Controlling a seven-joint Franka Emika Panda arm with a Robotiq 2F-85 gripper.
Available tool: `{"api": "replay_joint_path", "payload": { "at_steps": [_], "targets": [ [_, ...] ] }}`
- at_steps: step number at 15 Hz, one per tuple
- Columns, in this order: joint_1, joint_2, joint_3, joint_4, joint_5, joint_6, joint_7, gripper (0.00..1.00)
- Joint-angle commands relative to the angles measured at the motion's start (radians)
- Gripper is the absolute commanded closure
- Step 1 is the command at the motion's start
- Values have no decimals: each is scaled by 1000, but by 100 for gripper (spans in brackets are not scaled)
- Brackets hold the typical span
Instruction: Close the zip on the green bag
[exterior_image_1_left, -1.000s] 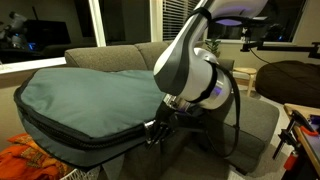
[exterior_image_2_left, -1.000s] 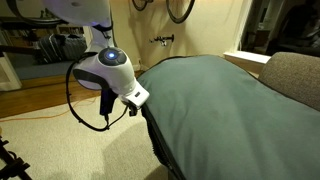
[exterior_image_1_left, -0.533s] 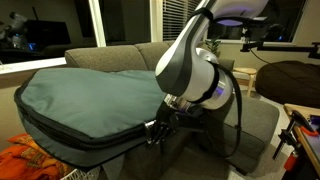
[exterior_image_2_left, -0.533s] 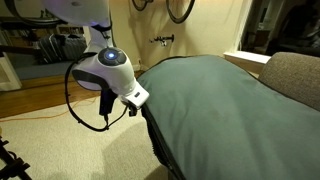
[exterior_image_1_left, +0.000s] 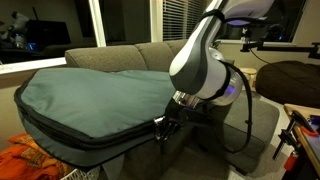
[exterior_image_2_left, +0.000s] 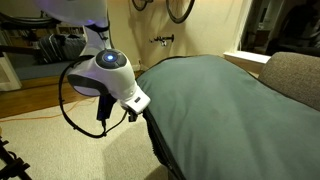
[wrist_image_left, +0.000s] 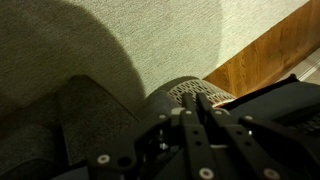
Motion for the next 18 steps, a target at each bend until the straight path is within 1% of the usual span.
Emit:
{"api": "replay_joint_path", "payload": {
  "at_steps": [1, 4, 7, 13, 18],
  "targets": [
    [-42, -99, -46, -131, -210, -10, 247, 94],
    [-64, -111, -67, -162, -332, -5, 361, 94],
    [-87, -114, -80, -179, -406, -3, 425, 94],
    [-149, -112, -86, -205, -491, -2, 476, 94],
    [-209, -108, -85, -224, -534, -2, 478, 94]
  ]
}}
